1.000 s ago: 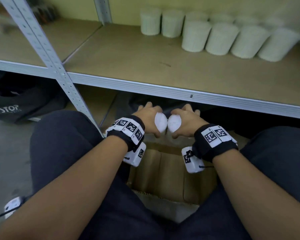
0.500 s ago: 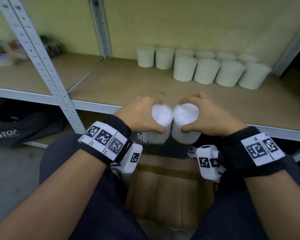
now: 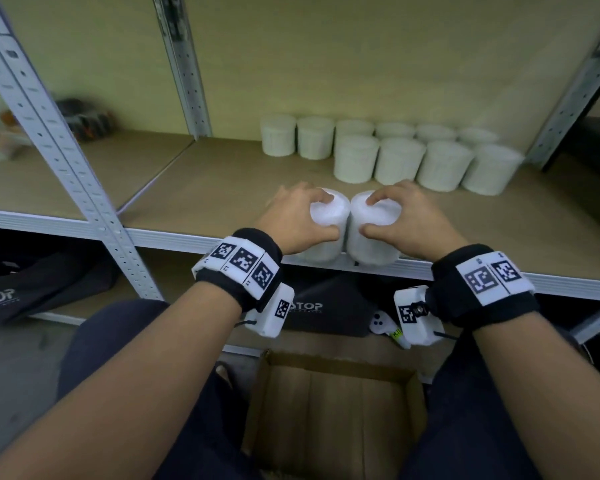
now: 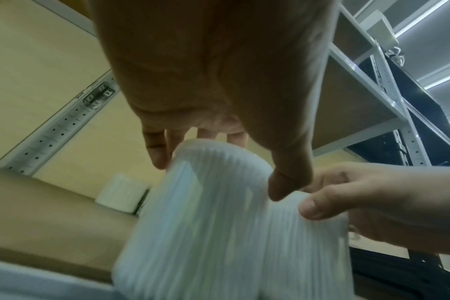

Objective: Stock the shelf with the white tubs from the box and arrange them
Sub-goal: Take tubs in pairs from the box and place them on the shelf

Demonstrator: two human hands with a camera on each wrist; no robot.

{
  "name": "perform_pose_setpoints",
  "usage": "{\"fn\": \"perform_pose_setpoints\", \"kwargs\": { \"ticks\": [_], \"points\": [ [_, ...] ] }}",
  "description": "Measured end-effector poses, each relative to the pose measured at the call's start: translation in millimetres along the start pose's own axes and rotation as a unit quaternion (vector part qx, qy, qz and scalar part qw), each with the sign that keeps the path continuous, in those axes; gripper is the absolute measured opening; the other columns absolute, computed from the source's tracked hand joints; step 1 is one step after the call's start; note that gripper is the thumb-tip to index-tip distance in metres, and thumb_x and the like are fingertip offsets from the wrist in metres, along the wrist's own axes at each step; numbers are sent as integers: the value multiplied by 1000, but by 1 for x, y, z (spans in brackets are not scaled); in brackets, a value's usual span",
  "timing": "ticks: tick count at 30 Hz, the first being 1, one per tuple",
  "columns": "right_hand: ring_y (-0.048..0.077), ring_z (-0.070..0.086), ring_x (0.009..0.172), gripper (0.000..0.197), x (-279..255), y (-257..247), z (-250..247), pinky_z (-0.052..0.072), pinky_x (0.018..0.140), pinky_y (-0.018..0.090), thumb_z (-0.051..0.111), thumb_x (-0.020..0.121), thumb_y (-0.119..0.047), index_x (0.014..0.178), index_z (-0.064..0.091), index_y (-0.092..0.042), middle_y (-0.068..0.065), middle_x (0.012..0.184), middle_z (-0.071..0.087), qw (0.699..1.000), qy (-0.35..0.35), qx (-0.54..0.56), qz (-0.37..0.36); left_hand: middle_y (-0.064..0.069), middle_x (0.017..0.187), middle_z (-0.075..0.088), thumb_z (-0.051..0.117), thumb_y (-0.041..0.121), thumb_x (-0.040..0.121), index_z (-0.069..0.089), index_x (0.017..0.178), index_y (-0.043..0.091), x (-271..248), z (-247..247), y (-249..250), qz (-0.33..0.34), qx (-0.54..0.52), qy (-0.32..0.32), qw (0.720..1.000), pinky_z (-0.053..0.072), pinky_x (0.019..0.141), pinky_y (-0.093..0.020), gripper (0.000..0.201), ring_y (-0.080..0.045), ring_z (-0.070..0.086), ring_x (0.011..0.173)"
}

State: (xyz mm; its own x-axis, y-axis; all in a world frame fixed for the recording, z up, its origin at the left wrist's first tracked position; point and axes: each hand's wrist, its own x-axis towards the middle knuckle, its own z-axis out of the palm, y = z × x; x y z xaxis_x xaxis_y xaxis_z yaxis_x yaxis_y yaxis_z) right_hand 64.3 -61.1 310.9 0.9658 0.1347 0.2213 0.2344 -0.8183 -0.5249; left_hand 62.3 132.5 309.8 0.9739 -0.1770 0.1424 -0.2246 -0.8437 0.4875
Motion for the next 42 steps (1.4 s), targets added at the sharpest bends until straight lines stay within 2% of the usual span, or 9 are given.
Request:
{"fn": "perform_pose_setpoints", "kwargs": {
  "ticks": [5,9,13,17,20,25,29,34,42],
  "points": [
    [23,48,118,45,3,1,0,35,92,26,76,74,-34,114,61,-19,5,122,50,1000,-19,-22,3,4,129,54,68,47,68,57,127,27,6,-3,1,-8,1,-27,1000,42,102,-43,63,-24,46,123],
    [24,43,124,54,-3,-1,-5,36,100,31,74,74,-41,122,56,-25,2,128,49,999,-29,-36,-5,2,142,40,65,51,75,49,133,33,1,-6,-1,13,56,-19,998,33,108,-44,62,-26,33,130],
    [24,38,122,42,-11,0,-19,33,96,28,71,78,-33,117,59,-27,-1,119,51,996,-37,-80,-8,3,129,45,63,45,80,54,123,32,-10,-10,2,47,73,24,996,33,101,-36,46,-21,36,120],
    [17,51,112,27,-10,0,-28,37,86,24,68,79,-20,106,66,-25,-8,102,50,993,-59,-101,-11,1,120,53,57,28,82,58,117,26,-14,-7,6,57,101,15,993,36,97,-33,35,-21,44,116],
    [16,52,112,25,-7,-2,-28,35,83,23,66,81,-17,105,68,-25,-5,108,57,993,-54,-105,-10,0,115,57,55,24,86,60,117,23,-12,-9,6,60,97,24,993,40,93,-30,32,-20,47,112],
    [17,51,116,24,0,-6,-24,34,84,22,64,84,-16,106,68,-22,-1,118,61,994,-53,-94,-16,-2,118,58,54,21,88,62,118,22,-5,-12,2,63,109,37,991,41,91,-29,31,-19,49,114],
    [18,49,121,24,16,-11,-18,33,85,21,64,85,-18,109,67,-22,0,122,60,993,-66,-94,-27,-2,119,59,54,19,88,62,119,21,5,-16,-8,56,117,47,990,40,89,-27,31,-20,50,115],
    [18,53,118,25,48,-19,-6,34,84,20,66,86,-19,110,68,-20,2,125,59,992,-77,-95,-39,-4,120,61,56,16,88,65,119,19,21,-25,-23,35,114,54,991,44,93,-31,32,-21,54,114],
    [18,54,118,27,114,-32,22,35,85,19,67,86,-17,113,68,-17,4,126,61,990,-88,-100,-55,-6,122,63,54,9,89,65,118,16,69,-38,-55,-11,100,44,994,45,91,-29,31,-22,58,112]
  ]
}}
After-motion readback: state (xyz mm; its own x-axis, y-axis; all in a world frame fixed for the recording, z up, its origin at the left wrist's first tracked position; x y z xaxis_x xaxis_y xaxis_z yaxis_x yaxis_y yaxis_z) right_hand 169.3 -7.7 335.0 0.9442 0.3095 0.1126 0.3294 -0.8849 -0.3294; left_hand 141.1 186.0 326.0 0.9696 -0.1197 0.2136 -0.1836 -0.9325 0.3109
